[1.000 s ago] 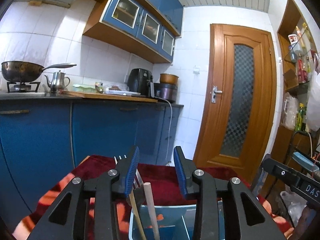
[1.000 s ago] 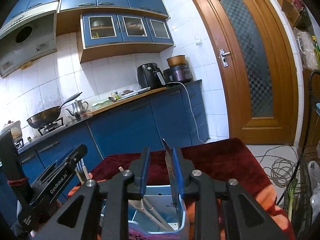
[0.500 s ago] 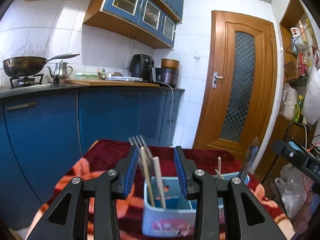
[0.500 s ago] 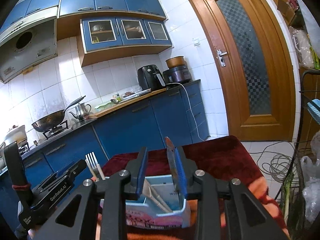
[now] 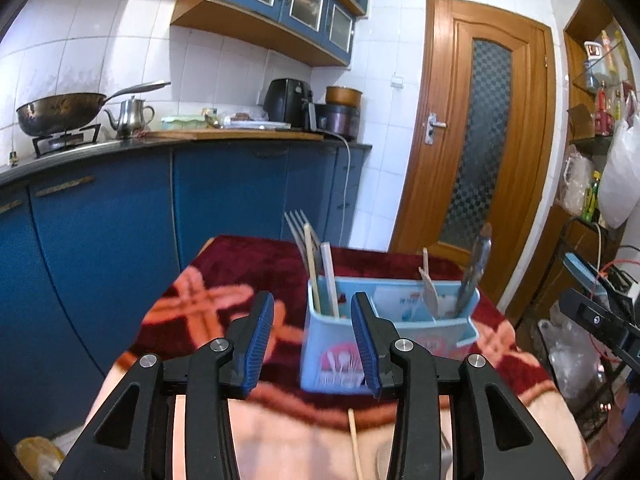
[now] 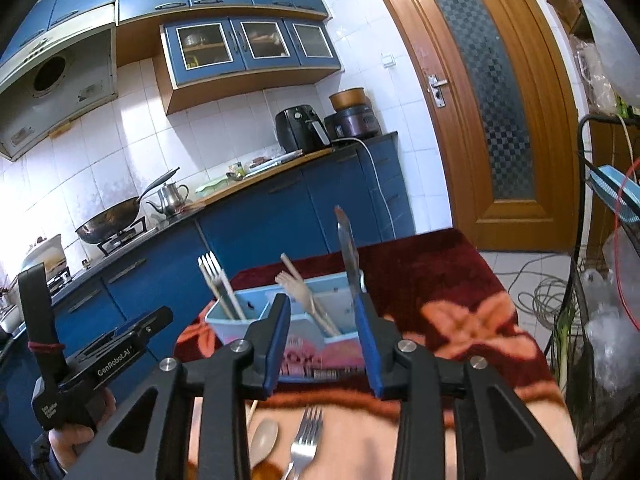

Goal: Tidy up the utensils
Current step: 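Move both tools back down toward the remaining utensils on the blanket, then grasp a wooden chopstick with the left tool while the right tool grasps a silver fork, then lift the chopstick with the left tool while the right tool carries the fork to the box, then release the chopstick into the box with the left tool while the right tool drops the fork in, then move both tools back down toward the white spoon and the last fork, then grasp the white spoon with the left tool while the right tool grasps the silver fork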

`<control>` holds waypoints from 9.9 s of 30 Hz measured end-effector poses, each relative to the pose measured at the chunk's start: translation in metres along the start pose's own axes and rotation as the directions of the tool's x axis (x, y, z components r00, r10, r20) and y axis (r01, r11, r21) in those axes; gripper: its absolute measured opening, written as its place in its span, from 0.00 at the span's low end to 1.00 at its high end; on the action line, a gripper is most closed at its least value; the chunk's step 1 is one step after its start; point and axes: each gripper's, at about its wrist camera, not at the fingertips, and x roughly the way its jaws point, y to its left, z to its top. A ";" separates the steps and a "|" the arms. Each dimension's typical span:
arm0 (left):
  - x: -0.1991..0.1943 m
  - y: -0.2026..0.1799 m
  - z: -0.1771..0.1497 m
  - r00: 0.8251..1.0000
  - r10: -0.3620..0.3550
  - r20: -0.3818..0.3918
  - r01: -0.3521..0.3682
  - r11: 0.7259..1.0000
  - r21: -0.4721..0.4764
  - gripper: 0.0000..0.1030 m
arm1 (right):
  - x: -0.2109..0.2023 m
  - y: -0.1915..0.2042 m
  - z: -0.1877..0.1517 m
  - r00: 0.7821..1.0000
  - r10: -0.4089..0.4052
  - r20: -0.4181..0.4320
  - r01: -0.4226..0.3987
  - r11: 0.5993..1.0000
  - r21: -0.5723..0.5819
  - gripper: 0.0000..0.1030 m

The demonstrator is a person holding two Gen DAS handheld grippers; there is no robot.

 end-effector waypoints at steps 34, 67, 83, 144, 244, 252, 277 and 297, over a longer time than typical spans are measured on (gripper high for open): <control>0.008 -0.016 -0.090 0.937 0.057 -0.345 -0.021 0.994 0.107 0.45 | -0.004 -0.034 -0.099 0.972 -0.009 -0.235 0.028 0.997 0.078 0.44; 0.080 -0.038 -0.086 0.869 -0.043 -0.492 0.090 0.993 0.072 0.22 | 0.014 -0.050 -0.119 0.955 0.008 -0.296 0.030 0.992 0.124 0.47; 0.049 -0.005 -0.076 0.909 -0.115 -0.401 0.098 0.993 -0.063 0.04 | 0.017 -0.041 -0.117 0.947 -0.028 -0.320 0.059 0.995 0.085 0.47; -0.038 0.009 -0.007 0.987 -0.153 0.056 0.155 0.988 -0.024 0.04 | -0.006 0.028 -0.041 0.999 0.038 -0.015 -0.039 0.995 -0.097 0.04; -0.014 -0.016 -0.066 0.953 -0.089 -0.290 0.111 0.992 0.059 0.30 | -0.010 0.012 -0.080 0.986 -0.053 -0.158 0.051 0.999 -0.020 0.40; -0.009 -0.035 -0.088 0.927 -0.099 -0.363 0.142 0.985 0.094 0.30 | -0.008 -0.003 -0.094 0.977 -0.071 -0.203 0.074 0.997 0.008 0.41; 0.021 -0.055 -0.119 0.849 -0.101 -0.518 0.176 0.980 0.098 0.30 | -0.009 -0.032 -0.105 0.969 -0.072 -0.234 0.091 0.994 0.068 0.43; 0.016 -0.027 -0.106 0.863 -0.216 -0.456 0.217 0.975 -0.052 0.11 | -0.006 -0.021 -0.103 0.960 -0.067 -0.271 0.082 0.996 0.046 0.43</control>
